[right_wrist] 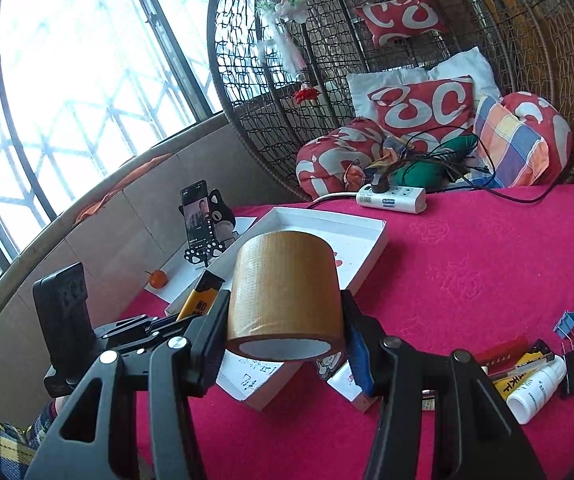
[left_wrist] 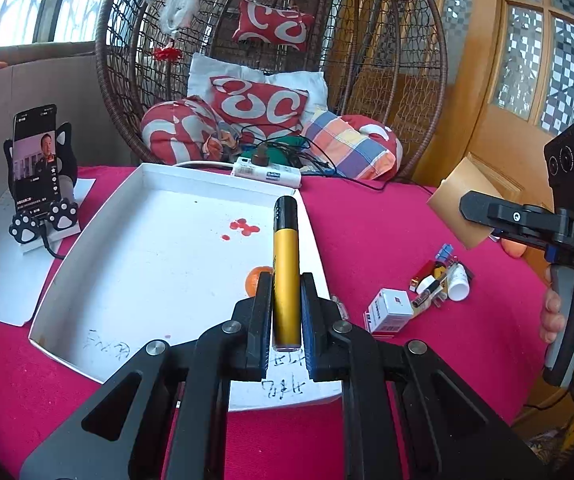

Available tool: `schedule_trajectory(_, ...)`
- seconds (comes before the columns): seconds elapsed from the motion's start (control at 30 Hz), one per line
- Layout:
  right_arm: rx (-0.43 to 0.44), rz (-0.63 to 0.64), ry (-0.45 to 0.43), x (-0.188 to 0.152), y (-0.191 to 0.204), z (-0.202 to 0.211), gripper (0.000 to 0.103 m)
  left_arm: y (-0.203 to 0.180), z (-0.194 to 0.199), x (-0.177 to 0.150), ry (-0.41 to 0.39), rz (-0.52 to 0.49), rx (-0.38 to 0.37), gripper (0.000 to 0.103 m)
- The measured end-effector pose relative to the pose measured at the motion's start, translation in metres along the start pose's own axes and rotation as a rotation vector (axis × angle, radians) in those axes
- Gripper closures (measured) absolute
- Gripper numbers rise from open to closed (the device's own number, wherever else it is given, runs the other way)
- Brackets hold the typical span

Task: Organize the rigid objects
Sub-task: 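Carry the yellow lighter and tape roll into the white tray and release both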

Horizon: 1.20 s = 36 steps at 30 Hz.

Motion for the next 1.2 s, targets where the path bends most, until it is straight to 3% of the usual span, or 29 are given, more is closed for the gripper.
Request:
schedule_trajectory(0.33, 0.027, 0.065, 0.095, 0.009, 0.014, -0.046, 0.051, 0.041, -0.029, 0.013, 0.049, 0.097, 0.040, 0.091)
schedule_trajectory(0.63, 0.016, 0.049, 0.171, 0.020, 0.010, -0.096, 0.051, 0.062, -0.063, 0.023, 0.088, 0.118, 0.120, 0.091)
schedule_trajectory(0.97, -0.122, -0.012, 0.263, 0.010, -0.031, -0.165, 0.051, 0.068, -0.099, 0.000, 0.189, 0.174, 0.128, 0.091)
schedule_trajectory(1.2, -0.184, -0.044, 0.287, 0.003, -0.045, -0.191, 0.051, 0.073, -0.105, 0.008, 0.184, 0.191, 0.143, 0.091)
Point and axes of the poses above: each gripper's, at about its wrist camera, not at the fingertips, and z roughly against the way its jaws point, y to its left, x to its top, the point moved 4 cm from there along -z, roughly the way its jaws point, and after that the axes turned 13 degrees about x, right-handed, at the moved point
